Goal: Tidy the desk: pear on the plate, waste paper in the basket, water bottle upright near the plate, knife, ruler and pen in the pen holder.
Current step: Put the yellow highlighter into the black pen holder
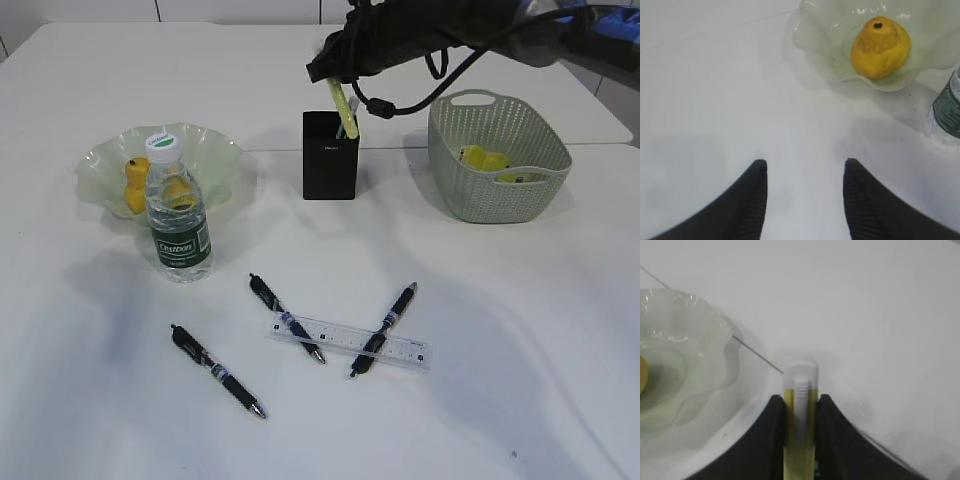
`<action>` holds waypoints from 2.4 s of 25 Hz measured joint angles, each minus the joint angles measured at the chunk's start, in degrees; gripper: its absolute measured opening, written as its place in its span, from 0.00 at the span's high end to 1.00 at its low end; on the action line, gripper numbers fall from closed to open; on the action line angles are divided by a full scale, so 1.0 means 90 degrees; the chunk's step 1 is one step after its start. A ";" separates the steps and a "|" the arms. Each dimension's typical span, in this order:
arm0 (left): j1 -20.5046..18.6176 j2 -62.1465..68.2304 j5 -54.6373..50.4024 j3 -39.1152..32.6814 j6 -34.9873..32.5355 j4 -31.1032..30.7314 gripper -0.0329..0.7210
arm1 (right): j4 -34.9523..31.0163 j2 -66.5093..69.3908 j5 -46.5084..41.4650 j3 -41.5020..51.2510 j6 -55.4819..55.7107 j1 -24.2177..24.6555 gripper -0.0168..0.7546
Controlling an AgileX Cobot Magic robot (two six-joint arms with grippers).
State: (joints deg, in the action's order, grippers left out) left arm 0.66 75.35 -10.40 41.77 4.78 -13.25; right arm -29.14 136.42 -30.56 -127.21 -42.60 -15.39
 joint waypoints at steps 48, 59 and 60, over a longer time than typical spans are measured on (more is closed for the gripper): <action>0.0000 0.0000 0.0231 0.0000 0.0000 -0.0306 0.49 | -0.0856 0.0911 0.3161 0.0000 -0.0156 -0.0289 0.80; 0.0000 0.0000 0.0231 0.0000 0.0000 -0.0306 0.49 | -0.0831 0.1139 0.3175 0.0000 -0.0198 -0.0298 0.80; 0.0000 0.0000 0.0231 0.0000 0.0000 -0.0310 0.49 | -0.0831 0.1154 0.3175 0.0000 -0.0191 -0.0298 0.80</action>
State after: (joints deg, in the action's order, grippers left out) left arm 0.66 75.35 -8.32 41.77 4.78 -16.04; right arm -36.62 146.80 -1.98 -127.21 -44.32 -18.08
